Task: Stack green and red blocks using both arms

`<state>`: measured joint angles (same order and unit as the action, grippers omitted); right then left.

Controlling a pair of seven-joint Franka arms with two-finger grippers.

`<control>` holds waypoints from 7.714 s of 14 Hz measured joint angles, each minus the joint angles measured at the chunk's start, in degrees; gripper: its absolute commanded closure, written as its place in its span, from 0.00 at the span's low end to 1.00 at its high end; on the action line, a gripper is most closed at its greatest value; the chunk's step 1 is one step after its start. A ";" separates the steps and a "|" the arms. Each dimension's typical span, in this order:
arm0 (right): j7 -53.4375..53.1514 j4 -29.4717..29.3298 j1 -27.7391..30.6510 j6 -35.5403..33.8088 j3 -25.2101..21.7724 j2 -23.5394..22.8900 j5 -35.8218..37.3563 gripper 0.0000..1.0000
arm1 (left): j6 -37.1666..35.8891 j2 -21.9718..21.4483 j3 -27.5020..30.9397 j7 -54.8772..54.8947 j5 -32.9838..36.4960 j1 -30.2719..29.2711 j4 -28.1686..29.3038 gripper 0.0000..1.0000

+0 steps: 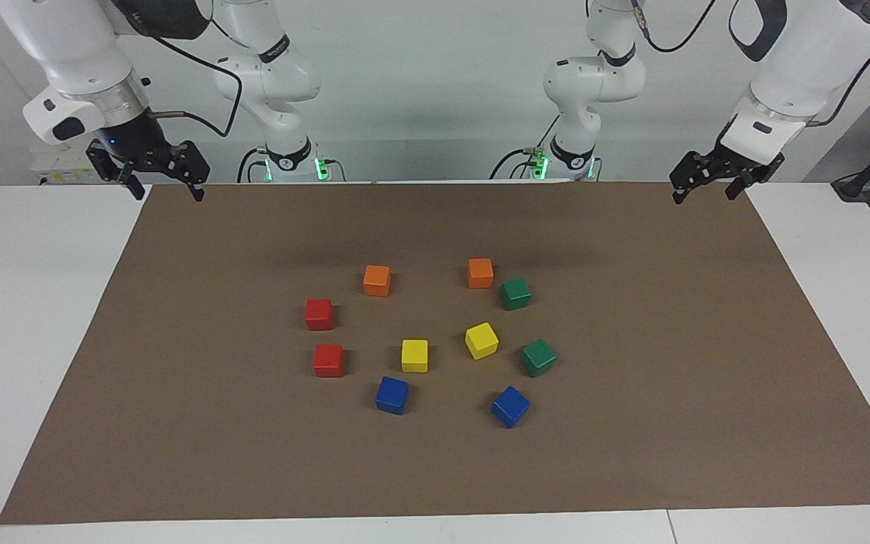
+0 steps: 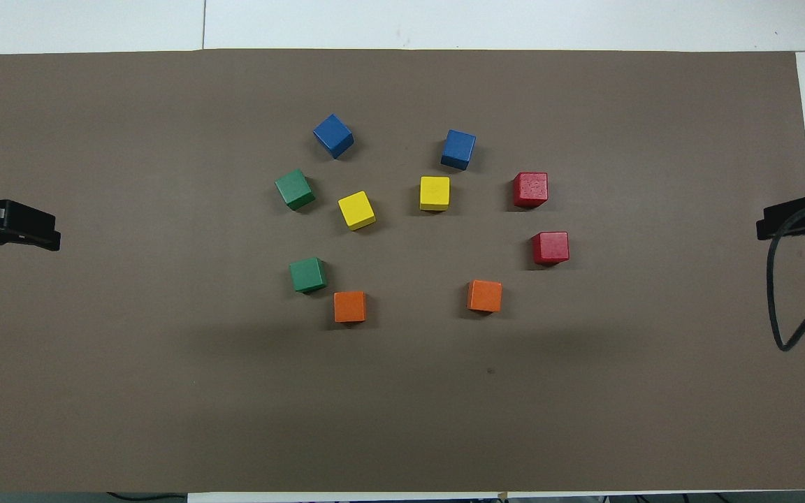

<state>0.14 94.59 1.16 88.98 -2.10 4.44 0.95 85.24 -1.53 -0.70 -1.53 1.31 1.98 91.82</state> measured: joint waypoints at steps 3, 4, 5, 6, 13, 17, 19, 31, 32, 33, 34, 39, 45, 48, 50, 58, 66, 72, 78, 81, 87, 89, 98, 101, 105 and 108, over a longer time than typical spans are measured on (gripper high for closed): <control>-0.95 0.00 0.01 0.00 -0.05 0.02 0.00 0.00 | 0.00 0.00 0.00 0.00 0.00 0.00 0.00 0.00; -1.01 0.00 0.01 0.00 -0.05 0.04 0.00 0.00 | 0.00 0.00 0.00 0.00 0.00 0.00 0.00 0.00; -1.01 0.00 0.01 0.00 -0.04 0.07 -0.01 0.00 | 0.00 0.00 0.00 0.00 0.00 0.00 0.00 0.00; -1.02 0.00 0.01 0.00 -0.04 0.10 -0.01 0.00 | 0.00 0.00 0.00 0.00 0.00 0.00 0.00 0.00; -1.03 0.11 -0.07 -0.01 0.08 0.18 -0.04 0.00 | 0.00 0.00 0.00 0.00 0.00 0.00 0.00 0.00; -1.03 0.11 -0.07 -0.01 0.09 0.20 -0.04 0.00 | 0.00 0.00 0.00 0.00 0.00 0.00 0.00 0.00; -1.03 0.19 -0.07 -0.02 0.09 0.24 -0.04 0.00 | 0.00 0.00 0.00 0.00 0.00 0.00 0.00 0.00; -5.93 8.51 -9.04 10.58 0.40 0.05 -0.25 0.00 | 0.00 0.00 0.00 0.00 0.00 0.00 0.00 0.00; -6.90 9.12 -9.94 11.68 0.46 -0.28 -0.25 0.00 | 0.00 0.00 0.00 0.00 0.00 0.00 0.00 0.00; -7.45 9.45 -10.63 12.60 0.49 -0.83 -0.25 0.00 | 0.00 0.00 0.00 0.00 0.00 0.00 0.00 0.00; -7.54 9.60 -11.03 13.33 0.53 -1.54 -0.25 0.00 | 0.00 0.00 0.00 0.00 0.00 0.00 0.00 0.00; -7.55 11.97 -12.17 19.83 0.54 -4.86 -0.25 0.00 | 0.00 0.00 0.00 0.00 0.00 0.00 0.00 0.00; -14.46 13.98 -12.38 24.45 0.55 -10.83 -0.25 0.00 | -0.17 0.00 0.00 0.00 0.00 0.00 0.01 0.00; -16.08 16.21 -13.14 29.33 0.54 -12.01 -0.25 0.00 | -0.22 -0.18 -0.11 0.00 0.00 0.05 0.01 0.00; -18.59 17.37 -14.72 31.19 0.56 -12.07 -0.25 0.00 | -0.22 -0.42 -0.21 0.00 0.00 0.07 0.01 0.00; -20.05 20.03 -16.45 36.14 0.43 -14.04 -0.25 0.00 | 8.85 -2.16 -1.21 -8.63 -1.66 4.31 8.42 0.00; -20.05 25.27 -16.45 40.14 0.40 -13.78 -0.25 0.00 | 30.87 -0.67 -1.65 -24.27 -1.69 12.86 24.65 0.00; -20.05 26.32 -16.45 42.26 0.40 -13.77 -0.25 0.00 | 40.02 4.40 -1.62 -28.30 -1.70 15.37 27.32 0.00; -20.05 27.02 -16.45 43.82 0.41 -14.14 -0.25 0.00 | 45.99 10.11 -1.65 -34.47 -1.70 21.84 27.02 0.00; -20.05 27.11 -16.47 44.27 0.44 -14.41 -0.25 0.00 | 46.00 11.70 -1.61 -34.57 -1.70 23.25 27.08 0.00; -20.05 27.14 -17.49 46.06 0.80 -15.70 -0.25 0.00 | 46.01 14.04 -1.60 -34.91 -1.70 24.06 27.44 0.00; -20.05 27.14 -17.49 46.06 0.79 -15.71 -0.25 0.03 | 46.03 14.21 -1.60 -35.15 -1.70 24.06 27.72 0.00; -20.05 27.49 -17.18 47.33 0.40 -16.40 -0.26 0.16 | 48.91 15.75 -1.67 -41.11 -1.70 24.86 28.63 1.00; -20.05 28.08 -17.17 47.37 0.27 -16.42 -0.26 0.19 | 46.65 15.73 -1.63 -41.53 -1.70 24.94 28.46 1.00; -20.05 29.00 -17.17 48.00 0.27 -16.61 -0.26 0.62 | 37.39 15.22 -0.60 -40.73 -1.70 22.06 23.05 1.00; -20.05 29.10 -17.10 48.69 0.24 -16.82 -0.26 1.00 | 32.36 14.56 -0.13 -25.57 -1.66 12.24 18.74 1.00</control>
<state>-19.92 123.68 -15.93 137.67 -1.85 -12.38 0.69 117.60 13.03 -0.82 -27.10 -0.35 14.22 110.56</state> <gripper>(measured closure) 0.405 0.449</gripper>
